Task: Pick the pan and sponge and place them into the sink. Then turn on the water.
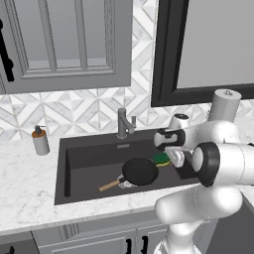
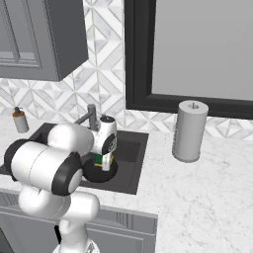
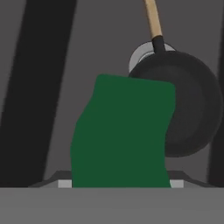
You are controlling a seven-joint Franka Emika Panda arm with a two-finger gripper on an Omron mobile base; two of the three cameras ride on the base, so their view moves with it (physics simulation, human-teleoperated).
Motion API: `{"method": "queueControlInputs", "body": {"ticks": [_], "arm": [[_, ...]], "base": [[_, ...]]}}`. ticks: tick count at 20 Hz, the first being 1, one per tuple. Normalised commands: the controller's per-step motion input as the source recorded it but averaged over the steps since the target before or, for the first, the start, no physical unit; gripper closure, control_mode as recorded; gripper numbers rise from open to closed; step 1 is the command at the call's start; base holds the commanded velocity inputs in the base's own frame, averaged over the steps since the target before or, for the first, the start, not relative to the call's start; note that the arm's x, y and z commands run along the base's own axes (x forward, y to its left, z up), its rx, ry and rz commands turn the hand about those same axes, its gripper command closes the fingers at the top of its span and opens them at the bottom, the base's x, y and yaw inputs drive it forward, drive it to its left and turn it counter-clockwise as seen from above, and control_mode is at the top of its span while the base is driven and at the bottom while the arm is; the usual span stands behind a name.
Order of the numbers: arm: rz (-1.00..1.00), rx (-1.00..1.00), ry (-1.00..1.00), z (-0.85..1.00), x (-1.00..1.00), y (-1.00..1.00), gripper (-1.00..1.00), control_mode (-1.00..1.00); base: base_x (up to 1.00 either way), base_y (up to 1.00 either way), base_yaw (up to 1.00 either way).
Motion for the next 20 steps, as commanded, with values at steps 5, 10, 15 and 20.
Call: {"method": "queueControlInputs", "body": {"ticks": [5,10,15,20], "arm": [[0.12,0.00,-0.02,-0.27,0.21,0.00,1.00,-1.00],[0.09,0.00,0.00,-0.33,0.28,0.01,1.00,-1.00],[0.07,0.00,0.00,-0.36,0.36,0.08,1.00,-1.00],[0.02,0.00,0.00,-0.33,0.47,0.06,1.00,-1.00]], "base": [[0.00,0.00,0.00],[0.00,0.00,0.00],[0.00,0.00,0.00],[0.00,0.00,0.00]]}}
